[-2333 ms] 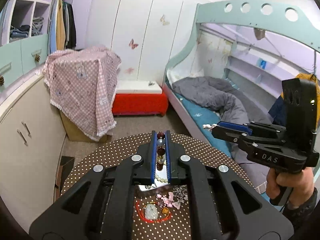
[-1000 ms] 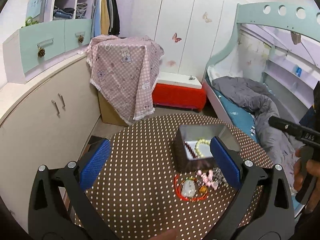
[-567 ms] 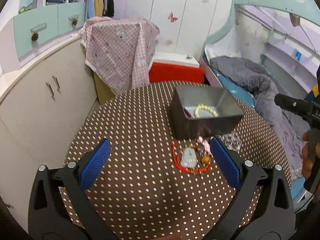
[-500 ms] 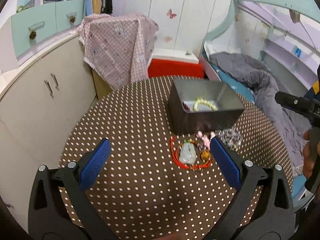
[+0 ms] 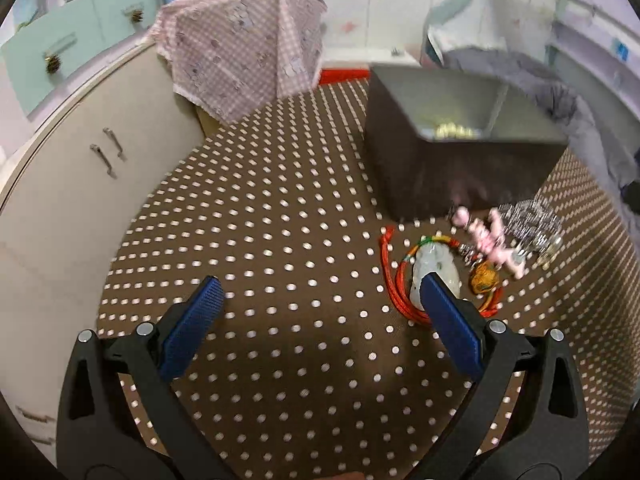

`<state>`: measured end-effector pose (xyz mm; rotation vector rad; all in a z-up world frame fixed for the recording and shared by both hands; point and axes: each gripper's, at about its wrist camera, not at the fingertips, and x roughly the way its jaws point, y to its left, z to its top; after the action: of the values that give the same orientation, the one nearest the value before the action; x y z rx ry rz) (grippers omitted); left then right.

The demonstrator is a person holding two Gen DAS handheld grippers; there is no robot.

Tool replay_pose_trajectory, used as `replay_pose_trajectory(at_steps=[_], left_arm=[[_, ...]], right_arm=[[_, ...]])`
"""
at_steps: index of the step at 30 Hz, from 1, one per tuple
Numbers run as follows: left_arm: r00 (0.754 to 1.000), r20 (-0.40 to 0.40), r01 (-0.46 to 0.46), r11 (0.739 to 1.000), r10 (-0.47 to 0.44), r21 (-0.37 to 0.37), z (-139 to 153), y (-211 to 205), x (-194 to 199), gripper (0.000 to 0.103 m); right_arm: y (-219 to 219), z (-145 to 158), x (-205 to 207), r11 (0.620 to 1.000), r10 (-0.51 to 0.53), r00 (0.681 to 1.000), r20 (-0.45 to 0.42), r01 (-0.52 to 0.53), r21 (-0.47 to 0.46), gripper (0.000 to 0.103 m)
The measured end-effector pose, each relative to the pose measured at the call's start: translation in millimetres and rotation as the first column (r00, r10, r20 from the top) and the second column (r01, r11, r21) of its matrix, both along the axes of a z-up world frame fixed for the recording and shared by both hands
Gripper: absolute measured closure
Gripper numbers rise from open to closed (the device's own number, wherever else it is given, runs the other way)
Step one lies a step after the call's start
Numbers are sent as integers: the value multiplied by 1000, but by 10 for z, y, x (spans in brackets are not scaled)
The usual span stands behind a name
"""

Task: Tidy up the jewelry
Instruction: 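Grasp the red cord with the left gripper while the right gripper grasps the silver chain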

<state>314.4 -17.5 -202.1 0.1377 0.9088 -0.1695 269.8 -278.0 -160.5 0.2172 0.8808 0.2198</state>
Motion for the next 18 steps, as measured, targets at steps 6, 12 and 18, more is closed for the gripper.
replay_pose_trajectory(at_steps=[6, 12, 18], left_arm=[[1000, 21, 5, 1000, -4, -23, -3, 9, 37, 6], [1000, 15, 14, 999, -14, -34, -13, 54, 0, 10], [1000, -1, -7, 999, 7, -45, -39, 128, 7, 12]], right_arm=[[-46, -68, 6, 1000, -3, 1000, -21, 3, -21, 8], [-89, -124, -11, 1000, 0, 999, -34, -1, -30, 8], [-25, -122, 16, 999, 13, 999, -37, -14, -33, 8]])
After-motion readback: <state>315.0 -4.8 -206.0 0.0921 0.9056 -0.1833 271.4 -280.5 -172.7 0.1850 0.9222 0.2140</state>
